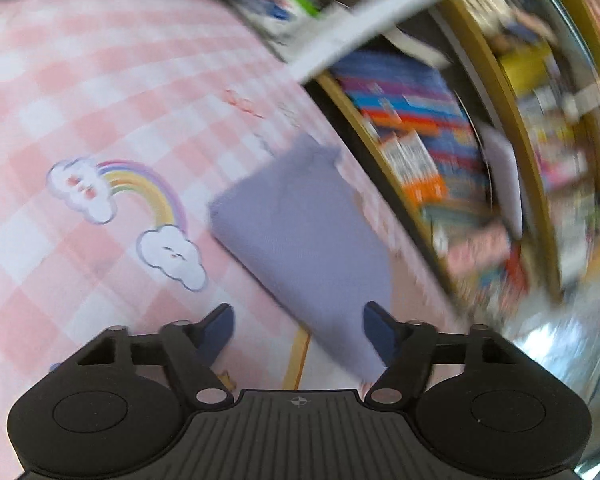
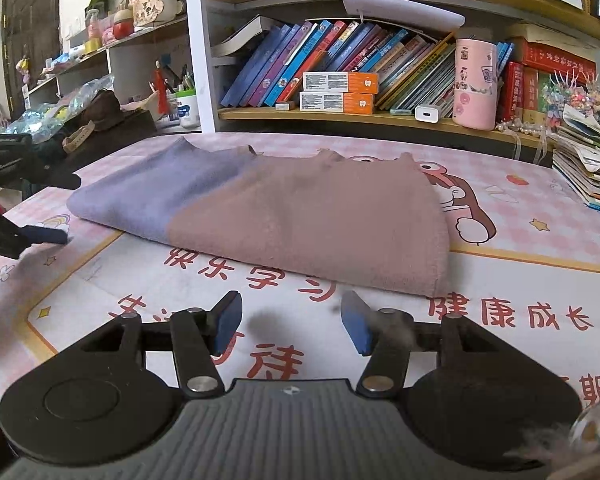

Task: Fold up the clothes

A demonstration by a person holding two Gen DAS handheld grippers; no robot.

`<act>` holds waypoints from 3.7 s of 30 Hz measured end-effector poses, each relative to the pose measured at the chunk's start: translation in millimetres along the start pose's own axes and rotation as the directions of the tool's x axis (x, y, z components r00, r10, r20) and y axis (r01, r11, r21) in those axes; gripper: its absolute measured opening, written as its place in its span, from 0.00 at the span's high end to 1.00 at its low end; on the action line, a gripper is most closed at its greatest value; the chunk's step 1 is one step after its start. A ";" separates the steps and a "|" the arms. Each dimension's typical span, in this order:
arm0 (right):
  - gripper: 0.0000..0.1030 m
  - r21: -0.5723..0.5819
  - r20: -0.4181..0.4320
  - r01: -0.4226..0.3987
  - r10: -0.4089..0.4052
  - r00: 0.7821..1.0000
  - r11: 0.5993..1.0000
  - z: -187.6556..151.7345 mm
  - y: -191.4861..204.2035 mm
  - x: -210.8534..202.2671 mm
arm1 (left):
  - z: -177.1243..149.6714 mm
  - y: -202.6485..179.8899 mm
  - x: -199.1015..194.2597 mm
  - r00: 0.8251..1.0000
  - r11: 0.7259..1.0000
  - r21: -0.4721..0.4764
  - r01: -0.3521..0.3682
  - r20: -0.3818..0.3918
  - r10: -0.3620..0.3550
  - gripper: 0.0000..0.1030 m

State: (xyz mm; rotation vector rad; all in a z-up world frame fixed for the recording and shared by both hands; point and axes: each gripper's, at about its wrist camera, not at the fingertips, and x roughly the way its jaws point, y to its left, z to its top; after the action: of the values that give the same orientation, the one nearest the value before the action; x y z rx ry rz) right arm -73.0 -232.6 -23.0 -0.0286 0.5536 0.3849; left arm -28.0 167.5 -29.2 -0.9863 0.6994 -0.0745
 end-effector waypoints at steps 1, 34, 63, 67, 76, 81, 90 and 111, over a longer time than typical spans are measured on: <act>0.49 -0.001 -0.001 -0.001 0.001 1.000 1.000 0.1 -0.1 0.3 | 2.0 4.3 1.1 1.000 0.999 -0.044 0.000 0.018 0.000 0.45; 0.41 0.004 -0.025 -0.029 0.030 0.999 1.000 0.9 -1.1 4.6 | 2.8 -7.9 49.6 0.994 0.994 -0.111 0.003 0.112 0.010 0.73; 0.75 -0.026 -0.095 -0.026 0.023 0.995 0.999 67.4 7.8 68.3 | 75.4 67.4 -44.3 0.953 0.995 -0.100 0.015 0.303 0.016 0.96; 0.75 -0.029 -0.090 -0.015 0.012 0.996 0.999 71.4 15.8 77.7 | 83.3 87.4 -65.9 0.951 0.986 -0.161 0.041 0.308 0.011 0.96; 0.75 0.001 -0.066 0.021 -0.021 0.998 1.000 64.9 -5.4 56.3 | 70.9 71.9 -38.7 0.979 0.989 -0.145 0.019 0.202 0.011 0.62; 0.74 0.013 -0.086 0.038 -0.037 0.996 0.999 61.3 -16.4 52.1 | 65.1 53.2 -14.5 0.984 0.994 -0.105 0.014 0.177 0.005 0.51; 0.78 0.089 -0.104 -0.007 0.016 0.994 0.996 57.4 -25.1 62.4 | 64.6 23.3 24.0 0.978 0.998 -0.048 -0.047 0.202 0.056 0.58; 0.76 -0.184 -0.111 -0.176 0.157 0.981 0.967 93.6 34.7 133.5 | 105.9 58.3 -4.8 0.963 0.999 0.001 -0.033 0.266 0.032 0.86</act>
State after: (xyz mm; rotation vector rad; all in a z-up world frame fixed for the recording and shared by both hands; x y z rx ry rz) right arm 66.1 -141.8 -9.7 -0.1890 0.6137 0.6031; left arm 14.6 280.6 -35.0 -0.9576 0.4677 0.0844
